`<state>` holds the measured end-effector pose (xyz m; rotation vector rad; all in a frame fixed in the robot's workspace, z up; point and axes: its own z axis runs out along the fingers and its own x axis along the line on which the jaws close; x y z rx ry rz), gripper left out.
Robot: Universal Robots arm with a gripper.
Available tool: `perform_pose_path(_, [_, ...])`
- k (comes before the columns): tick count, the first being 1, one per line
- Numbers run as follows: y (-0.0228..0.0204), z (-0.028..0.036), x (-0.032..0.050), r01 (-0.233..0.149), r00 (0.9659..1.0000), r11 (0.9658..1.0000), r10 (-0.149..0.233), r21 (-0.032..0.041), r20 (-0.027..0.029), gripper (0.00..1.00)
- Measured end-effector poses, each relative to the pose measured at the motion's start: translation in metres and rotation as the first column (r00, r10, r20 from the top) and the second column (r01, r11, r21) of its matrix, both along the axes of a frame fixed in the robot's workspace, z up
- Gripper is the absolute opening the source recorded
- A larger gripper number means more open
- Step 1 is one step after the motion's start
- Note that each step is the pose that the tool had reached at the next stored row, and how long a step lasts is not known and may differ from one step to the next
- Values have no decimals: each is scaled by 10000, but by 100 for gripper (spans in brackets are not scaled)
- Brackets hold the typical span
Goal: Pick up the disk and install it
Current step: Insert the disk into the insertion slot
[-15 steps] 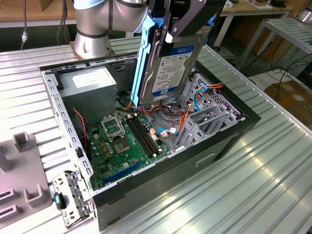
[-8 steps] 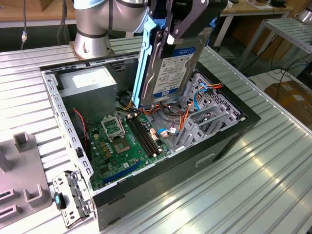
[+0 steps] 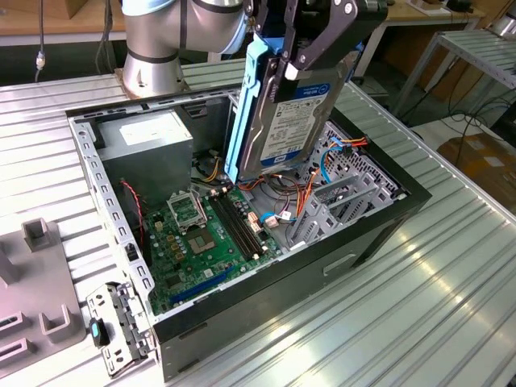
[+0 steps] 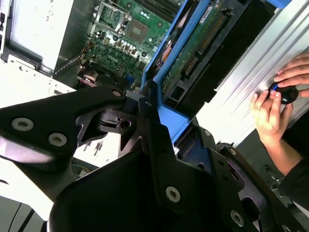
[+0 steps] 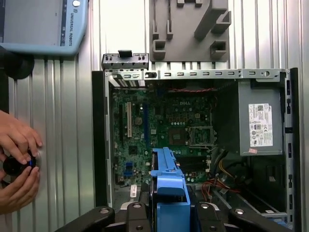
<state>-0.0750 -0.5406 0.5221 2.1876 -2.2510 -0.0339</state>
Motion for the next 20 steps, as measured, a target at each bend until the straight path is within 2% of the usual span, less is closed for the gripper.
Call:
perform_pose_path(2, [-16,-16,55,0,10000,10000,0,-12,1,37])
perform_pose_path(11, [-55,-50,171,0,10000,10000,0,-67,1,37])
perform_pose_path(20, [-86,-67,253,0,10000,9999,0,-123,0,37])
